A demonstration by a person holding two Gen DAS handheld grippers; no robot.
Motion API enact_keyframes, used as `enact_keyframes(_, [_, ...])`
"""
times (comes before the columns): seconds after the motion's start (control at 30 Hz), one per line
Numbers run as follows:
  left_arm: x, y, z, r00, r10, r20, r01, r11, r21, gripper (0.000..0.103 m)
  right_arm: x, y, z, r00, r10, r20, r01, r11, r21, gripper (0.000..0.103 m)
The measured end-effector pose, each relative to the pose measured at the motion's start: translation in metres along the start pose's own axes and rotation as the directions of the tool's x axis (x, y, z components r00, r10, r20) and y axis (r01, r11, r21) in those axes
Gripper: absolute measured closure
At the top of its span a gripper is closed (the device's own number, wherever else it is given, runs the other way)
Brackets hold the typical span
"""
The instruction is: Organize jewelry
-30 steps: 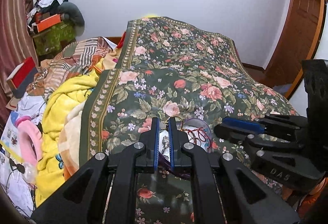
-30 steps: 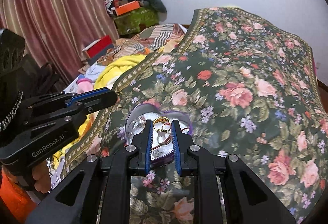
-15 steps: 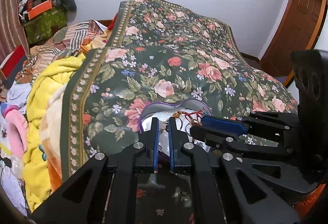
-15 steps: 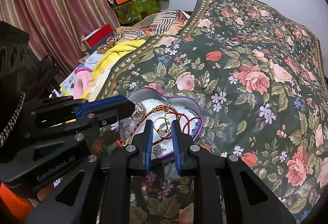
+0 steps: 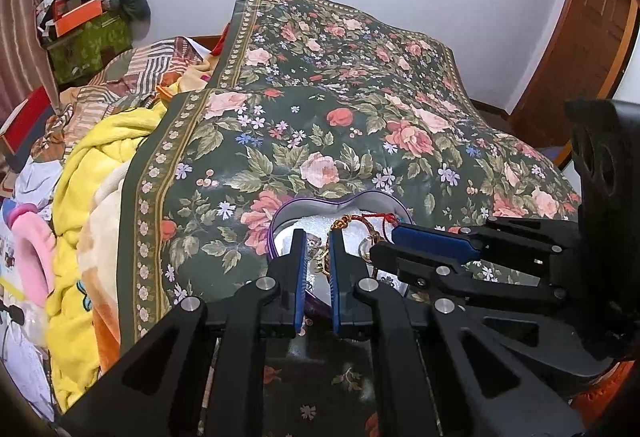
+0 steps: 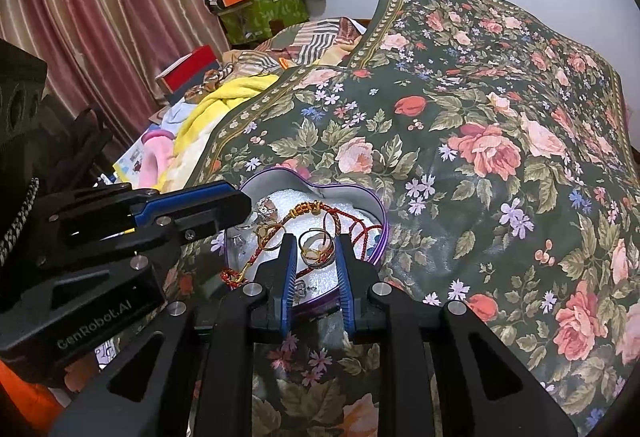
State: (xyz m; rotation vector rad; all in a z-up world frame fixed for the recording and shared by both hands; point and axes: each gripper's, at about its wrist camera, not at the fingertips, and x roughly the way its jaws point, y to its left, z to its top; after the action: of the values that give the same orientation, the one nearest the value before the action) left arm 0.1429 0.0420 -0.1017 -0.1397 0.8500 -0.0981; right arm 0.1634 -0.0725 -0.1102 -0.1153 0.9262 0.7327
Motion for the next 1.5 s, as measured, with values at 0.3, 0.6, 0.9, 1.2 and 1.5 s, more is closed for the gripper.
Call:
enact_keyframes(0.3, [-0.024, 0.000, 0.006, 0.999, 0.006, 0.042, -0.006, 1.000, -0.004, 0.088, -0.025, 0.000, 0.005, 0.997, -0.034, 0.064, 0.033, 0.999, 0.015, 0.063])
enact_keyframes(0.6, [-0.079, -0.009, 0.013, 0.986, 0.035, 0.162, -0.034, 0.999, -0.012, 0.084, -0.096, 0.004, 0.012, 0.971, -0.076, 0.226, 0.070, 0.997, 0.037, 0.063])
enact_keyframes(0.9, [-0.182, -0.042, 0.012, 0.904, 0.067, 0.423, -0.080, 0.997, 0.013, 0.083, -0.198, 0.035, 0.011, 0.859, -0.107, 0.501, 0.103, 0.994, 0.035, 0.062])
enact_keyframes(1.2, [-0.257, -0.071, -0.015, 0.765, 0.131, 0.630, -0.176, 0.984, 0.010, 0.052, -0.250, 0.078, -0.008, 0.735, -0.163, 0.658, 0.194, 0.981, 0.027, 0.043])
enact_keyframes(1.5, [-0.281, -0.070, -0.036, 0.714, 0.186, 0.675, -0.221, 0.975, -0.035, 0.014, -0.253, 0.088, -0.018, 0.694, -0.235, 0.680, 0.259, 0.963, 0.068, 0.010])
